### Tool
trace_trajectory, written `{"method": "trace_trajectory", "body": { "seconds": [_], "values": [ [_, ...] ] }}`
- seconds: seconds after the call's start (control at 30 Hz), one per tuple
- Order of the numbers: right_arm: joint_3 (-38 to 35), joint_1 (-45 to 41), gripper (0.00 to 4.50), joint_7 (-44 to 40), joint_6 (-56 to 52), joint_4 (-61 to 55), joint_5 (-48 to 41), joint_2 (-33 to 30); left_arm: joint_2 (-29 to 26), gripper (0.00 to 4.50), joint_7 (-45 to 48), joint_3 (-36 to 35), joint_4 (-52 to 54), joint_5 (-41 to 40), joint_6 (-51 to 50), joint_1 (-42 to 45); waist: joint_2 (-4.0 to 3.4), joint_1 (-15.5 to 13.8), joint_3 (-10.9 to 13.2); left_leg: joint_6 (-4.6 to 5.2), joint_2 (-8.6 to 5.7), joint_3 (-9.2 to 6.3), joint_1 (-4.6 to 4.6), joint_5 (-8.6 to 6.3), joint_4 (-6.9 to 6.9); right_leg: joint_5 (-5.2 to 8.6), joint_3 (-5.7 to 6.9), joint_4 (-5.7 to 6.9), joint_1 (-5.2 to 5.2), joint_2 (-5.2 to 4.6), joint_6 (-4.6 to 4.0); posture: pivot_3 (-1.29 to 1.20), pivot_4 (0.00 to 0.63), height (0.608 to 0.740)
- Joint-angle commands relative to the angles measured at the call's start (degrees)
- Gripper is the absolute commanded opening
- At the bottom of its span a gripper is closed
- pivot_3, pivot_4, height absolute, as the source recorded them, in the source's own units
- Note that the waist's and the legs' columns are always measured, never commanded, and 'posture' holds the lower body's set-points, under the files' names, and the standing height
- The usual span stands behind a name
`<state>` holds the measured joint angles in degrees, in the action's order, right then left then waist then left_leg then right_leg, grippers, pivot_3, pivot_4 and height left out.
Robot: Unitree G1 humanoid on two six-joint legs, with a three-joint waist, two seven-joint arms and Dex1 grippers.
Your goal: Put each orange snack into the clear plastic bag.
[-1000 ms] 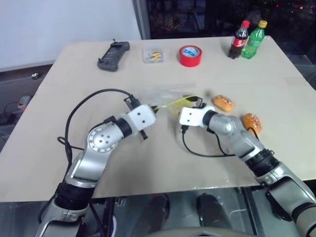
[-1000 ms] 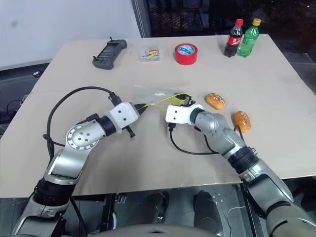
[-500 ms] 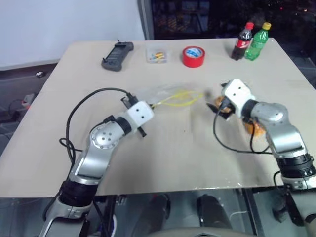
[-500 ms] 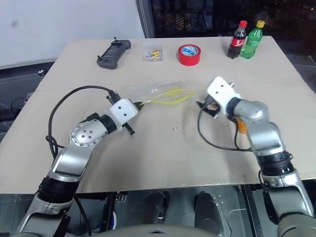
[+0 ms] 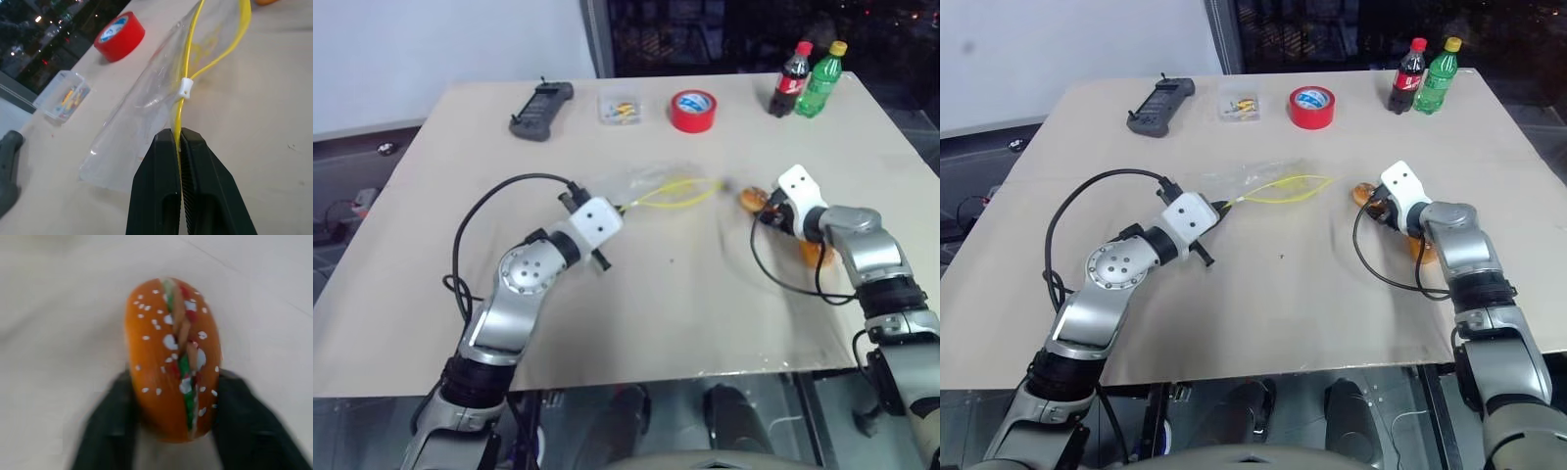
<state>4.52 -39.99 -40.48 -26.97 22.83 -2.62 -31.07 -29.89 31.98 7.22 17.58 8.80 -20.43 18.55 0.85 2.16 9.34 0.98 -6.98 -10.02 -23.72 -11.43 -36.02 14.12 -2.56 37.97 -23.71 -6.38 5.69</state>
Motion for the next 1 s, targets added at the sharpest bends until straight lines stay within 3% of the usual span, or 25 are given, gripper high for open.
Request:
{"method": "trace_trajectory", "body": {
  "seconds": [0.03, 0.23, 0.4, 0.67, 1.0],
  "values": [
    [-3.0, 1.6, 0.69, -2.1, -2.0, -9.7, -3.7, -1.3, -0.2, 0.00, -1.0, -1.1, 2.5, 0.2, 0.5, 0.0, 0.00, 0.0, 0.0, 0.01, 0.00, 0.00, 0.01, 0.00, 0.00, 0.00, 0.00, 0.00, 0.00, 0.00, 0.00, 0.00, 0.150, 0.740],
    [-1.8, 6.4, 0.69, -5.0, -13.9, -31.9, -11.8, -0.7, -0.1, 0.00, -1.3, -0.7, 1.8, 0.3, 0.5, 0.6, 0.00, 0.0, 0.0, 0.07, 0.01, -0.02, -0.02, -0.05, 0.00, 0.00, 0.01, 0.00, -0.04, 0.00, 0.01, 0.00, 0.150, 0.740],
    [-0.1, 5.8, 0.69, -1.8, -20.0, -37.1, -13.9, 2.9, -0.1, 0.00, -1.0, -0.3, 1.9, 0.2, 0.7, 1.1, 0.00, -0.2, 0.0, 0.08, 0.02, -0.05, -0.01, -0.05, -0.02, 0.00, 0.03, 0.03, -0.03, 0.01, 0.01, 0.00, 0.150, 0.740],
    [3.5, 1.3, 0.69, 3.0, -20.1, -29.5, -11.7, 8.0, -0.7, 0.00, 0.9, 1.3, 3.8, 0.1, 4.2, -0.1, -0.01, -0.3, 0.0, 0.06, 0.01, -0.04, -0.02, -0.04, -0.06, -0.03, 0.03, 0.02, -0.02, 0.01, 0.01, 0.00, 0.150, 0.740],
    [0.2, -2.0, 0.69, 7.8, -21.5, -18.9, -14.9, 17.6, -3.7, 0.00, 3.1, 4.2, 5.4, 1.9, 11.0, -5.1, -0.02, 0.0, 0.0, 0.06, 0.05, -0.02, -0.02, -0.04, -0.02, -0.06, -0.01, 0.02, -0.06, 0.05, -0.04, 0.00, 0.150, 0.740]
  ]
}}
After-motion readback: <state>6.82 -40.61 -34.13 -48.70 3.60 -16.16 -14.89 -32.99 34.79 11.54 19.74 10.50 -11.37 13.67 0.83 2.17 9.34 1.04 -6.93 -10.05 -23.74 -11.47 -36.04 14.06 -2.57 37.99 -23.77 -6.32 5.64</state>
